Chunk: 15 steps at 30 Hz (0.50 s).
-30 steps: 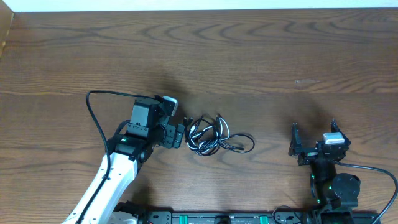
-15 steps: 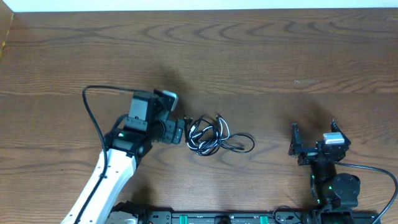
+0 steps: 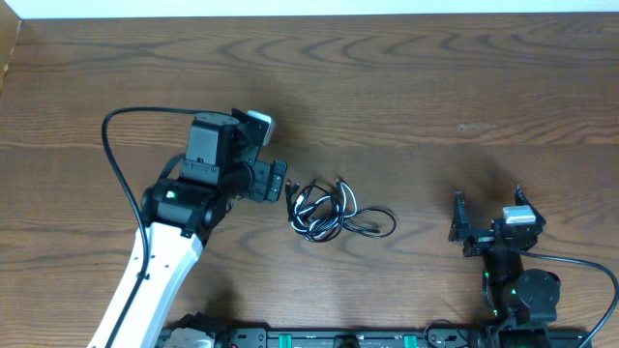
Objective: Untangle cables
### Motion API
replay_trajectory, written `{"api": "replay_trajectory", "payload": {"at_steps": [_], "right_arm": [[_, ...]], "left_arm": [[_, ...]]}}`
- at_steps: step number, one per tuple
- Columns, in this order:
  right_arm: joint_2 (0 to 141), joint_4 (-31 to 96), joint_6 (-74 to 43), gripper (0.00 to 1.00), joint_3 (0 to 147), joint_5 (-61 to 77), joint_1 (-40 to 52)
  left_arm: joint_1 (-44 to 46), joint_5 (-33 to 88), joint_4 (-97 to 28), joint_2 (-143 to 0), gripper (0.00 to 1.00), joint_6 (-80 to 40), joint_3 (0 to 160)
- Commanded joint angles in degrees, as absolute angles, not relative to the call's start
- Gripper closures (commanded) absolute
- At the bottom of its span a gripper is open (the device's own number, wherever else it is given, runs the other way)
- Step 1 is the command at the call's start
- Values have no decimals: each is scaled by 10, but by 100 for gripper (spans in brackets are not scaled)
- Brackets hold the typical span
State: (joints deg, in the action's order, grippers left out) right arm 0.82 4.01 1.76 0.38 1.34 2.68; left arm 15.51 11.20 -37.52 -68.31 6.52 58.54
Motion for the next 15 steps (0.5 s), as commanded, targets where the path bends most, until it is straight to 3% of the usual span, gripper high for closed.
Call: {"api": "replay_trajectory", "payload": {"at_steps": [1,15], "right_arm": [[4,43,22,1,3,17,19],[4,43,22,1,3,17,19]], "left_arm": [[158,105,-397,-712,12,79,618],[260,102,-458,-746,12,79,640]]}}
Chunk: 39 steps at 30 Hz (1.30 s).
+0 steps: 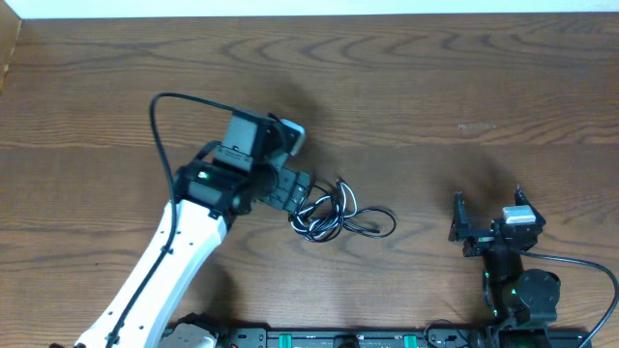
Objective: Untangle cables
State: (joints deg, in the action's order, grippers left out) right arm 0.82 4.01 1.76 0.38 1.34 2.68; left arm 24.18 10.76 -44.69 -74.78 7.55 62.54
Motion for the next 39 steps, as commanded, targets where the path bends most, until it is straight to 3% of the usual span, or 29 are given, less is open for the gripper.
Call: {"api": "replay_trajectory", "payload": {"at_steps": [1,17,39], "right_arm": [[4,43,22,1,3,17,19],[4,43,22,1,3,17,19],[4,43,22,1,3,17,19]], "left_arm": [[265,96,-461,-746,12,79,640],[279,117,-476,-819,12,70,640],[374,118,-452,-898,12,70,640]]}}
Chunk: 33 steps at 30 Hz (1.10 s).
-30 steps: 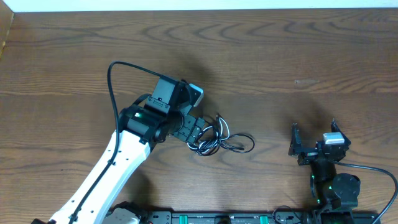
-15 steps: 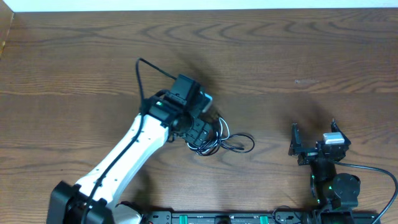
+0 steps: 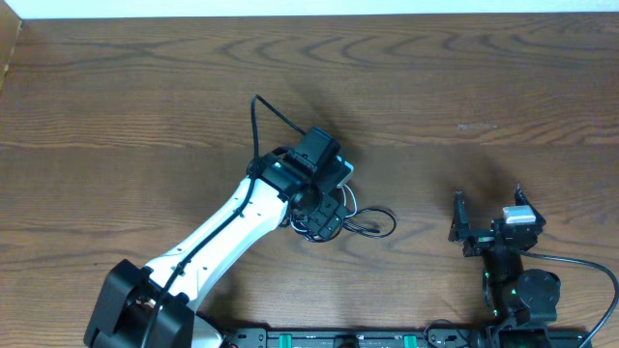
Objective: Untangle cables
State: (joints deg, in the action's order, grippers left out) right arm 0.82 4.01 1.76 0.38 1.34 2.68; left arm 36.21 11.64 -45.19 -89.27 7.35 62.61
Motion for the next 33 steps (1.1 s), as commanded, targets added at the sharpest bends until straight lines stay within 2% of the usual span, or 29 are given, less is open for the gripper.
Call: {"api": "replay_trajectory", "payload": {"at_steps": [1,10,27,29,30,33], "right_arm": [[4,43,22,1,3,17,19],[4,43,22,1,3,16,19],[4,43,22,1,3,17,19],[4,43,22,1,3,17,19],[4,43,22,1,3,17,19],[4,43,22,1,3,17,19]], "left_arm": [[378,118,-454,-898,12,71,640],[407,120,-462,-899,22,92,634],[407,109,-406,-951,24,99,597],[408,109,-399,-968,34,98,597],[408,109,-397,-974,44,98,597],[408,109,-398,-977,92,87,597]]}}
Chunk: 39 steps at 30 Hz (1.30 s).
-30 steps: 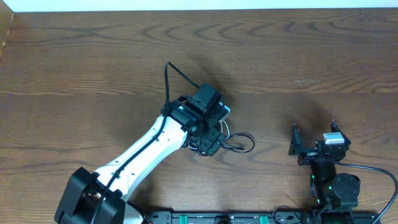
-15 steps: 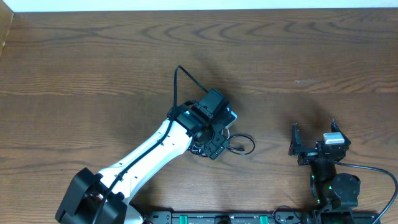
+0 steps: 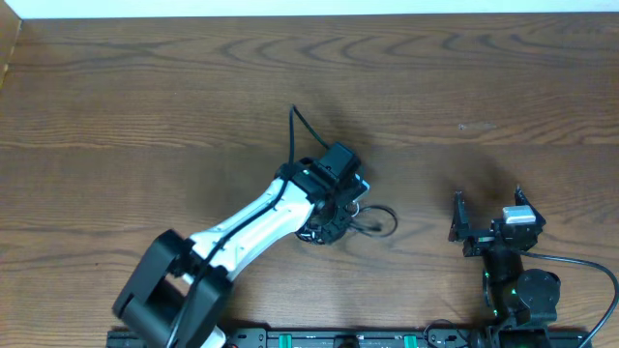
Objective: Untangle cables
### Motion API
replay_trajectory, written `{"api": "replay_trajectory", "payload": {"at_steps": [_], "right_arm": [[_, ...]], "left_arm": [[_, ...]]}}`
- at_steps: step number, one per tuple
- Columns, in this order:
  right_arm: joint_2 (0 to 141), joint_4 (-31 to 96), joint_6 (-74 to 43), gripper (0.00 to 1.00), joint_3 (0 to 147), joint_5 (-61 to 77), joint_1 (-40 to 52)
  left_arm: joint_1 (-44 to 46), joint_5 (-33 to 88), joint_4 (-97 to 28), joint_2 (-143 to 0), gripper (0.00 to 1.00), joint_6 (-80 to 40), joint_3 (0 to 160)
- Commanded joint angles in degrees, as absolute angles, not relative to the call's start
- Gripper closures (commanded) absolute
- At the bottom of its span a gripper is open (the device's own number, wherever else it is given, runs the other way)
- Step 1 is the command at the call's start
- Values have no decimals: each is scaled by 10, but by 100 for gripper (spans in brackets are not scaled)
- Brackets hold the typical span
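A small tangle of thin black cables (image 3: 380, 223) lies on the wooden table, right of centre. Only one loop and a few strands show at its right side. My left gripper (image 3: 333, 210) points down onto the tangle and its wrist covers most of the bundle. Its fingers are hidden from above, so I cannot tell whether they hold a cable. My right gripper (image 3: 486, 218) rests near the front right edge, fingers apart and nothing between them, well away from the cables.
The brown wooden table (image 3: 145, 97) bears only the cables. A black equipment rail (image 3: 338, 339) runs along the front edge. The left arm's own black cable (image 3: 298, 130) arcs up behind its wrist.
My left gripper has shifted slightly right and down onto the tangle, and covers more of it. The arm's base link is now in view at the lower left. The right arm has not moved.
My left gripper began open to the left of the tangle. Then it stood at the tangle's left edge, then over its left part. Now it sits on the bundle with one loop showing to the right. The right gripper stayed parked throughout.
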State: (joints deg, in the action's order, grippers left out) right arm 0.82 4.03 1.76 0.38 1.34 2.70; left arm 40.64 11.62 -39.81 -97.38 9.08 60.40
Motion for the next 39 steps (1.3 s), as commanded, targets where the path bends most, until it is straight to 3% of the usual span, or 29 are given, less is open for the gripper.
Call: {"api": "replay_trajectory", "payload": {"at_steps": [1,25,34,39], "right_arm": [[4,43,22,1,3,17,19],[4,43,22,1,3,17,19],[4,39,78,1,3,-41,19],[4,17,52,1,3,27,19]], "left_arm": [[408,109,-398,-973,92,78,598],[408,111,-320,-668,92,57,626],[408,116,-319,-635,92,57,626],[408,212,-294,-630,92,75,626]]}}
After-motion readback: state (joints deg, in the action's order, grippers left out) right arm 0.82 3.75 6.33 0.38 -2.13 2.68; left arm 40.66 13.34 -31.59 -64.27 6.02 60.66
